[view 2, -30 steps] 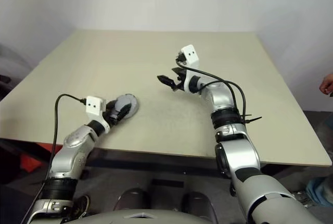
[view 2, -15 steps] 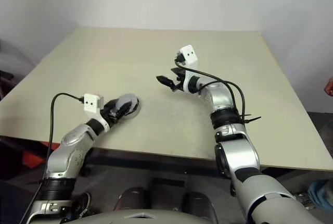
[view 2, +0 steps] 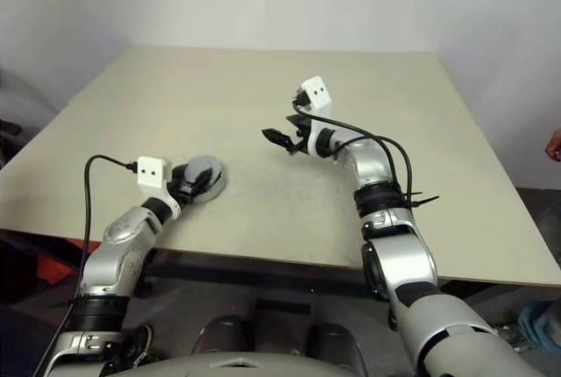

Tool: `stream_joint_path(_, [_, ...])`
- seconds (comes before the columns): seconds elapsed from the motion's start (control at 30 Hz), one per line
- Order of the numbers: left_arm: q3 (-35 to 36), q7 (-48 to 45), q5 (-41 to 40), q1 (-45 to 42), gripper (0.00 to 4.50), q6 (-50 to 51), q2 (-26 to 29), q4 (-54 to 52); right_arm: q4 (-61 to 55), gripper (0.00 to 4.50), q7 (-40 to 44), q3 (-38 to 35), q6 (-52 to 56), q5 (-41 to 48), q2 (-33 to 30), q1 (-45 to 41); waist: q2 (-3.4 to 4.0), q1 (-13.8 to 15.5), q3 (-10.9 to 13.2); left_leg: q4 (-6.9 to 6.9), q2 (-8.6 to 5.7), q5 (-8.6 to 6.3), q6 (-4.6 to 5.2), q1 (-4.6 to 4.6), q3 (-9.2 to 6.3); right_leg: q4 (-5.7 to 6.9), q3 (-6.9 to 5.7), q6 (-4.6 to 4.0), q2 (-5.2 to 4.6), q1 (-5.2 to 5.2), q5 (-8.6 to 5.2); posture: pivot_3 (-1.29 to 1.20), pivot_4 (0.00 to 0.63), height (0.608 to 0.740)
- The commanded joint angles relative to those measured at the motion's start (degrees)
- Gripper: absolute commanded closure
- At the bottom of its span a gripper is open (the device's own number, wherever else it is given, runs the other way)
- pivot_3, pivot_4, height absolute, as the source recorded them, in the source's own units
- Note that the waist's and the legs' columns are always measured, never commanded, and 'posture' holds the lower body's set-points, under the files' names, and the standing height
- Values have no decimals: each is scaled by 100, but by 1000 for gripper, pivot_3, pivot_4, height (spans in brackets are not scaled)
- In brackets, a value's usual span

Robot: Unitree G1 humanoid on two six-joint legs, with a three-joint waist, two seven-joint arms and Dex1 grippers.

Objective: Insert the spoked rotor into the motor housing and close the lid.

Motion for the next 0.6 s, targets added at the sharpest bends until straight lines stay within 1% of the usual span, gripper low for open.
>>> stream_joint_path(0.03, [50,-313,-247,22,1461,144,91,-293,-210,0,38,3,-90,54,10,-63,0,10,0,0,0,0,0,0,0,0,0,0,0,0,0,0,0,740])
stream_joint_path(0.2, [29,-478,-335,63,1461,312,116,-388,-273,0,44,15,-76,58,4,-26,0,24,0,0,-1,0,0,-1,0,-1,0,-1,-1,2,0,0,0,740])
stream_joint_path(0.6, [51,-365,-239,68,1461,412,135,-378,-234,0,33,12,-83,55,6,-42,0,25,0,0,-3,0,0,-3,0,-3,0,-1,-2,3,0,0,0,740])
